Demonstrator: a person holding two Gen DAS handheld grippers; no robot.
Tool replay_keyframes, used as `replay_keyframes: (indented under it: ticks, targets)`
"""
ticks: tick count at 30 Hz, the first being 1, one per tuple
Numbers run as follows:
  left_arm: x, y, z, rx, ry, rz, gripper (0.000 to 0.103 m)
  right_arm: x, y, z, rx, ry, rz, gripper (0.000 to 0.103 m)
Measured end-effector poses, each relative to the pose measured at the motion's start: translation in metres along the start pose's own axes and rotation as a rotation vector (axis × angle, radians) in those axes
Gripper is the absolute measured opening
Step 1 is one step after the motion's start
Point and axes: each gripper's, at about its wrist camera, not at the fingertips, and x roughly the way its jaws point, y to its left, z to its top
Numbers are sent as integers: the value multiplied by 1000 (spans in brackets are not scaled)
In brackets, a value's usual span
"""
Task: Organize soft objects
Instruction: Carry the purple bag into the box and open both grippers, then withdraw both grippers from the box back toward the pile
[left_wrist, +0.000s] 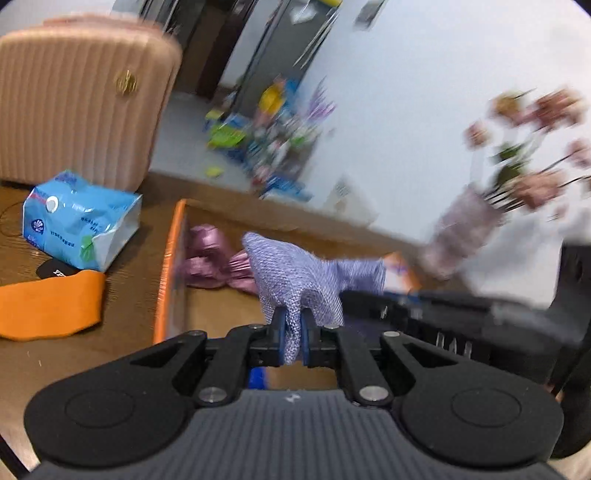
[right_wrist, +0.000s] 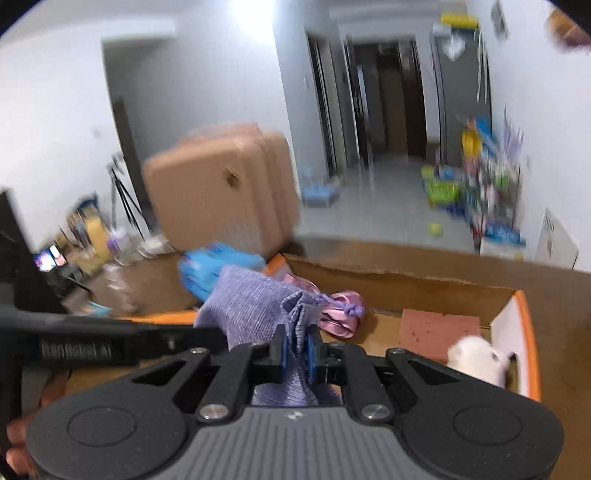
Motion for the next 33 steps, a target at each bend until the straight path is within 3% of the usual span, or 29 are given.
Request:
replay_keyframes:
  ticks: [4, 6, 8, 11, 14, 15, 20, 25, 33]
  targets:
    - [42, 14, 0, 78, 46, 128, 13, 75, -14, 12, 29, 160, -16, 10]
    - [48, 17, -4, 112, 40, 147, 30, 103, -19, 12, 59, 238, -5, 11]
    - [46, 20, -6, 133, 20, 159, 38, 116, -20, 7, 69, 266, -28, 15]
    - [38, 17, -7, 173, -23, 173, 38, 120, -24, 5, 82, 273, -32, 17]
    - [33, 12, -5, 200, -38, 172, 38, 113, -25, 6, 81, 258, -15, 35]
    - [32, 11, -3, 197, -42, 177, 38, 108, -26, 8, 76, 243, -20, 41]
    - [6, 0, 7, 191, -68, 178, 38, 63, -31, 21, 66, 165, -32, 45]
    - [-50, -20, 2, 205, -124, 181, 38, -23, -27, 23, 13, 66, -65, 50]
    - [-164, -52, -50, 257, -227, 178, 51, -168, -8, -17, -66, -91, -89, 58]
